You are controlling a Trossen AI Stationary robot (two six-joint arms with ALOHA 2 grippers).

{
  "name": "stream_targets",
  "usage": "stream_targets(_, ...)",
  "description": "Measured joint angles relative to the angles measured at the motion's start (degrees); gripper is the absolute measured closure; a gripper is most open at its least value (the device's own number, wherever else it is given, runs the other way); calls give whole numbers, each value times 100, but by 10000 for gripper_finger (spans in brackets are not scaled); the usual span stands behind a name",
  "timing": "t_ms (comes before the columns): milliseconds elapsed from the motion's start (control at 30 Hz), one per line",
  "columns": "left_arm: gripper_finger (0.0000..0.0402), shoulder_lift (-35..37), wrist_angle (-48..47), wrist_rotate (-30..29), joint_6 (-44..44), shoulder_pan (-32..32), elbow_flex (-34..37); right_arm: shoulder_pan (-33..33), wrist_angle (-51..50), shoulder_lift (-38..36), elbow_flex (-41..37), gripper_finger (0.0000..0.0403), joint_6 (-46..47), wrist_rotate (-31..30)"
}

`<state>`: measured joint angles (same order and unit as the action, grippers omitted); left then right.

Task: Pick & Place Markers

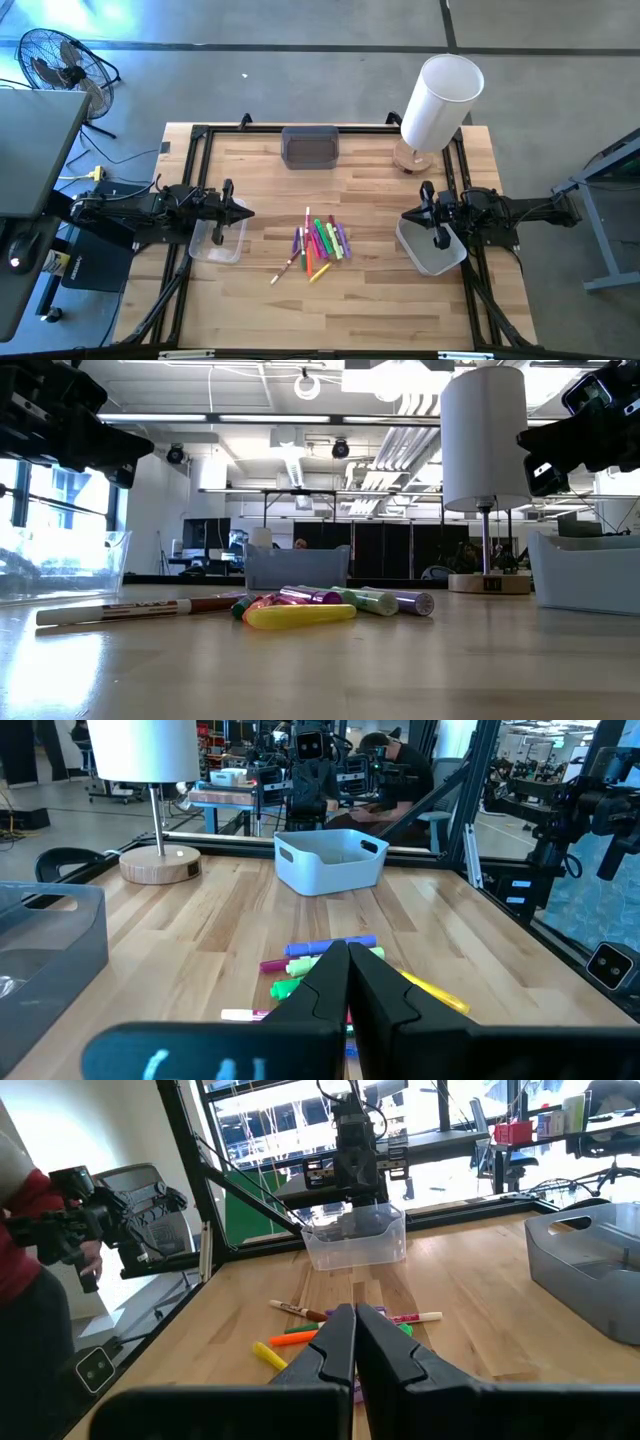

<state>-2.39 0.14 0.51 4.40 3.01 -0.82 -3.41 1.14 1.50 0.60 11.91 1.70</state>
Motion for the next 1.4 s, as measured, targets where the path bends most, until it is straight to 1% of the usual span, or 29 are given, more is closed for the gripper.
stream_targets(533,400,1,24,1,208,0,0,1,1,0,0,402,-1,1)
stream_targets(600,401,-4,52,-97,216,0,0,1,-1,0,0,402,-1,-1)
stream_targets(667,401,-36,44,-196,434,14,-45,-1,-1,-2,-2,402,0,0)
stream_targets(733,401,-178,-202,-261,630,128,-197,-1,-1,0,0,402,-1,1)
stream_targets(800,401,-679,-146,-368,483,386,-463,-1,-1,0,0,402,-1,1)
stream_targets(833,401,-1057,3,-558,287,542,-600,-1,-1,0,-2,402,-1,1)
stream_targets(900,401,-1931,102,-1103,24,865,-888,0,-1,0,-1,402,1,-1)
stream_targets(967,401,-2763,-5,-1778,14,1156,-1264,-1,-1,0,0,402,-1,1)
stream_targets(1033,401,-3555,70,-2425,73,1374,-1775,-1,0,0,0,402,0,1)
stream_targets(1133,401,-4590,-64,-3153,356,1565,-2504,-1,-1,0,-1,402,-1,0)
stream_targets(1267,401,-5801,-101,-3617,756,1662,-3665,-1,19,0,0,402,-1,12)
stream_targets(1400,401,-6939,-1234,-3854,1140,1732,-5103,0,21,0,-1,402,0,10)
